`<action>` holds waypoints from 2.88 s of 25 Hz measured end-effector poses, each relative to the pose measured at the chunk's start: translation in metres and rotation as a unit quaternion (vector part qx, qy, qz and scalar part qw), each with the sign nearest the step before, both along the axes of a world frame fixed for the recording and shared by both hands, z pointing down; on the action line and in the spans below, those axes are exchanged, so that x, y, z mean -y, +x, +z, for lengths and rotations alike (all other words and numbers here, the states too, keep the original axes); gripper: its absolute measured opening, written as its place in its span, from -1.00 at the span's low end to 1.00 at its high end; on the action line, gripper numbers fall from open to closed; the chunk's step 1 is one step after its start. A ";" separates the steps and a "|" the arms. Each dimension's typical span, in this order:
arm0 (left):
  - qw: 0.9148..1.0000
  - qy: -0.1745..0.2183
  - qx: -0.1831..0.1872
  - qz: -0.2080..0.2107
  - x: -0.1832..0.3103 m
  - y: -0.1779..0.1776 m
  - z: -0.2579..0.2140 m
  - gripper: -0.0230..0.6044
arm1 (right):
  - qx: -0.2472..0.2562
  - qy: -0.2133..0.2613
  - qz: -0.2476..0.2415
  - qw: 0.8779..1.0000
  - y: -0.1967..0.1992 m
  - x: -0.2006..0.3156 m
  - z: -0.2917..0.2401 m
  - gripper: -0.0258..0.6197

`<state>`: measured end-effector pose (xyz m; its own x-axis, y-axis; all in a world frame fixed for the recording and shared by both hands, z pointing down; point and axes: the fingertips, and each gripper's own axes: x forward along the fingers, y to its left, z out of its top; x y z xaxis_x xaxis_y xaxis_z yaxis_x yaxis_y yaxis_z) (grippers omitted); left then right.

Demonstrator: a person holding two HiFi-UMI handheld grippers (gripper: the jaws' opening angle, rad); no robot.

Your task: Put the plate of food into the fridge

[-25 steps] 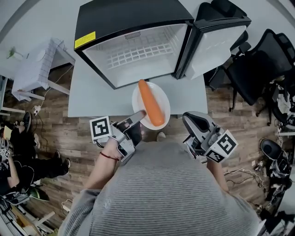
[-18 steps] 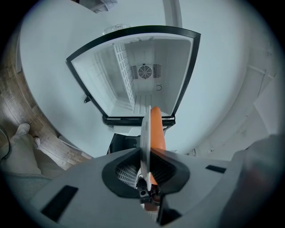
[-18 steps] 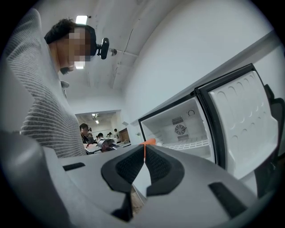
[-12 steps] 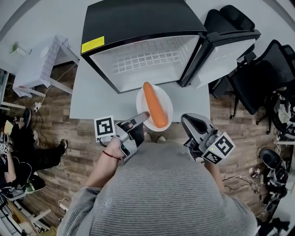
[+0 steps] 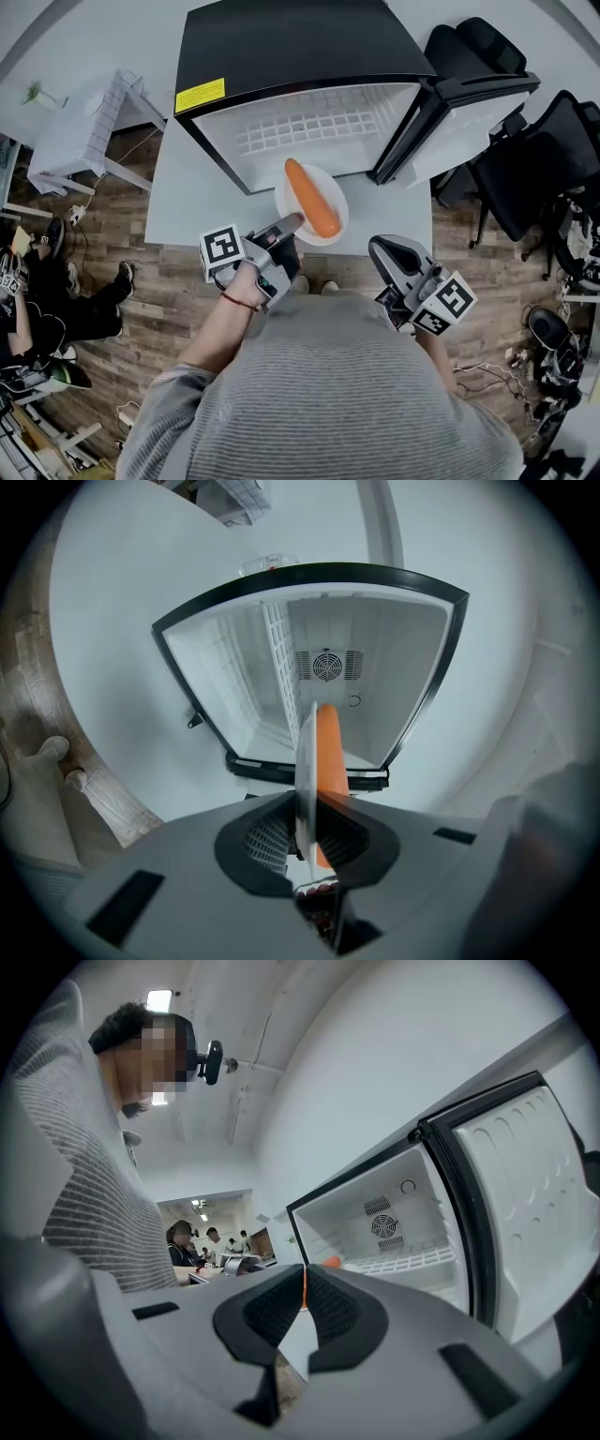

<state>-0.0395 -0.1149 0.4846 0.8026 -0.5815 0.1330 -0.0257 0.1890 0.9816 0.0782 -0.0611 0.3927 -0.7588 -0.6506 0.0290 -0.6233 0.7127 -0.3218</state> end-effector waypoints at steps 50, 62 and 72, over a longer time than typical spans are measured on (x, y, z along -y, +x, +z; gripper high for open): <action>0.997 -0.028 0.050 -0.046 0.133 0.013 0.059 -0.77 | 0.000 -0.019 -0.046 0.999 -0.014 0.049 0.022 -0.88; 0.994 -0.048 0.031 -0.095 0.147 0.028 0.068 -0.77 | -0.001 -0.023 -0.040 0.999 -0.011 0.048 0.024 -0.88; 0.988 -0.067 0.004 -0.136 0.169 0.041 0.069 -0.77 | -0.002 -0.031 -0.027 0.999 -0.005 0.049 0.027 -0.88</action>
